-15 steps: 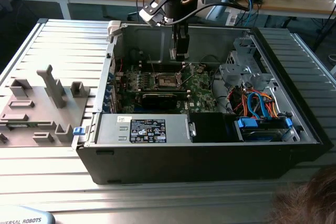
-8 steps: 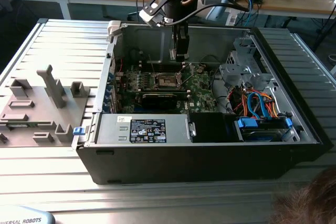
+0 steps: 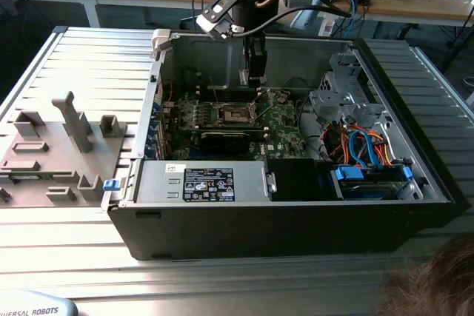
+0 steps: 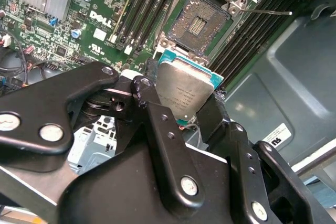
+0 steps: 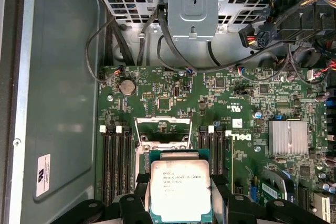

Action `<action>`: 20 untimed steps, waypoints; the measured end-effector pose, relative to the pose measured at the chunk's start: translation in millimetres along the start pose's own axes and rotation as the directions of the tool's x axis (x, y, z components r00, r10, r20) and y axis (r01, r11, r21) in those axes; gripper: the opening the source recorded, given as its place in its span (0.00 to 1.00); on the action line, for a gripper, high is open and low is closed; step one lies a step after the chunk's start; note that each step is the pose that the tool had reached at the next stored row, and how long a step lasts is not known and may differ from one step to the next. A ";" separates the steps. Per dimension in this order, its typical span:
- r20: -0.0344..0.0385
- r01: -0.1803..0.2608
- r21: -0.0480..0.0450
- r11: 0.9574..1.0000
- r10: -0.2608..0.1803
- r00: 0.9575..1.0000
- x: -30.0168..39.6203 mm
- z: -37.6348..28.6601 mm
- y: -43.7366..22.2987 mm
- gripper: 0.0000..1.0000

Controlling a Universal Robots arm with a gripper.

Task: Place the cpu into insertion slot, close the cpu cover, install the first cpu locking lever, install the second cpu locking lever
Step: 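Place the cpu into insertion slot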

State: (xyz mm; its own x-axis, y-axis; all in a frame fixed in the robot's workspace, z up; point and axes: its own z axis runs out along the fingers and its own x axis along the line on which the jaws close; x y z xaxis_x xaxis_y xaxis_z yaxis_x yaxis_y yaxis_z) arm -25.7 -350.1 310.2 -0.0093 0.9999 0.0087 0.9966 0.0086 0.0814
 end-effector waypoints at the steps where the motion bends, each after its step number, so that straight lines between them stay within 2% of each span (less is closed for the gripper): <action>1: 0.000 0.000 0.000 1.000 0.000 1.000 0.0 0.1 0.0 0.54; 20: 0.000 0.000 0.000 1.000 0.000 1.000 0.0 3.9 -0.3 0.54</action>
State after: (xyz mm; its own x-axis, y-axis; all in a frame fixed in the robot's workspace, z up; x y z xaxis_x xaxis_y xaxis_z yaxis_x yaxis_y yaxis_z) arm -25.7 -350.1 306.3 -0.0093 0.9999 0.0087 0.9966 0.0085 0.0814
